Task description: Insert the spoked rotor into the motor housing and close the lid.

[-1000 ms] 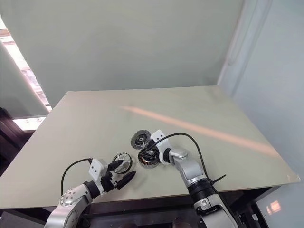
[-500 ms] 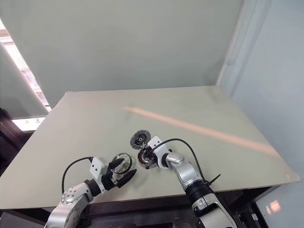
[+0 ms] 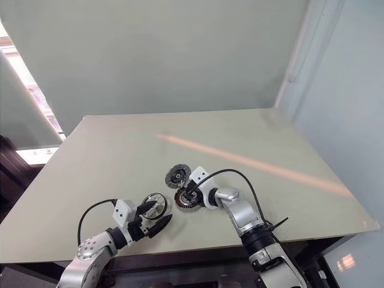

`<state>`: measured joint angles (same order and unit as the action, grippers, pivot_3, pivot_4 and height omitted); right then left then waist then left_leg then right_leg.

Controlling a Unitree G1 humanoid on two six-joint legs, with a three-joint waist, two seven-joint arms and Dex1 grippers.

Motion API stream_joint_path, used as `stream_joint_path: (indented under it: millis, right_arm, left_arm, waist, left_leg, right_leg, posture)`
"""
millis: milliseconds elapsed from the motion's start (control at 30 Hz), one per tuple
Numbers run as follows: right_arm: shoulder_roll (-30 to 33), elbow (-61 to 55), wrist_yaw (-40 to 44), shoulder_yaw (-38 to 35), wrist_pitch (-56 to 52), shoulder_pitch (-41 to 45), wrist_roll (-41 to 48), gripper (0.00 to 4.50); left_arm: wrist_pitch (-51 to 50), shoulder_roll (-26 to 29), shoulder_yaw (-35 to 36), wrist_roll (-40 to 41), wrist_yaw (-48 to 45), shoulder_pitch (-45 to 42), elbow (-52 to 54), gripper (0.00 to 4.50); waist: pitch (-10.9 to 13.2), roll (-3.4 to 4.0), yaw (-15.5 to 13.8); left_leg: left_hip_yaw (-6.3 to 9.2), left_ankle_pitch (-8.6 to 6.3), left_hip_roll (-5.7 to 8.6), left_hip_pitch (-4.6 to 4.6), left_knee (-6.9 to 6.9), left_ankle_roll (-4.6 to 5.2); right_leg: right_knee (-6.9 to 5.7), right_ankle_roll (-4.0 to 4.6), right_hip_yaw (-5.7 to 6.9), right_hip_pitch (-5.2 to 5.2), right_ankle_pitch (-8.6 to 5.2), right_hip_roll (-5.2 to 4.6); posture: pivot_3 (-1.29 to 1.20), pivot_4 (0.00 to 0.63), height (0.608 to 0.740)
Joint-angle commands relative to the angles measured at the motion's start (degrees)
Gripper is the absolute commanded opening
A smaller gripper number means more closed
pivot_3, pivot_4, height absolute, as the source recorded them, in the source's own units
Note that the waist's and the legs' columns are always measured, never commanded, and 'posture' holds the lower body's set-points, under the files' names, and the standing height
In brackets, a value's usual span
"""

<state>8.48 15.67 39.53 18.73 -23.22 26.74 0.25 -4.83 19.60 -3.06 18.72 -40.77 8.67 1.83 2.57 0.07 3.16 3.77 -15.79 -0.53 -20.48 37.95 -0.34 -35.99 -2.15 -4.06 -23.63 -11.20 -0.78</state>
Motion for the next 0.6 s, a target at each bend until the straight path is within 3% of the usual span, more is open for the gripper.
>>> stream_joint_path:
  millis: [33,167,367,600]
  right_arm:
    - [2.9,-6.6,2.6,2.1,-0.1,0.6,-1.4,3.16]
    - [7.6,-9.9,6.7,6.4,-0.2,1.0,-3.9,4.48]
    - [12.9,-12.2,11.2,13.2,1.8,1.7,-9.0,4.48]
    - [13.0,-8.7,11.3,16.1,6.2,3.4,-13.3,4.48]
  left_arm:
    - [1.0,0.1,0.6,-0.1,-0.3,-0.7,0.6,4.5]
    - [0.9,0.0,0.4,-0.1,-0.4,-1.0,0.4,4.5]
    - [0.8,0.2,0.3,-0.3,-0.6,-1.4,0.0,4.5]
    - [1.0,0.7,0.6,-0.5,-0.9,-1.5,-0.4,4.5]
  waist:
    - [0.0,0.0,0.0]
    - [0.0,0.0,0.0]
    - [0.0,-0.01,-0.1]
    - [0.0,-0.01,-0.1]
  left_leg:
    - [0.0,0.0,0.0,0.0,0.01,0.0]
    - [-0.01,0.0,0.0,0.0,0.02,0.0]
    - [0.0,0.0,0.0,0.0,0.01,0.0]
    - [-0.01,0.0,0.0,0.01,0.03,0.0]
  right_leg:
    - [0.0,0.0,0.0,0.0,0.0,0.0]
    - [0.01,0.0,0.01,0.01,0.0,-0.01]
    - [0.03,0.0,0.02,0.0,0.0,0.0]
    - [0.02,0.0,0.02,0.0,0.0,0.0]
  posture:
    - [0.0,0.0,0.74]
    - [0.0,0.0,0.74]
    - [0.0,0.0,0.74]
    - [0.0,0.0,0.74]
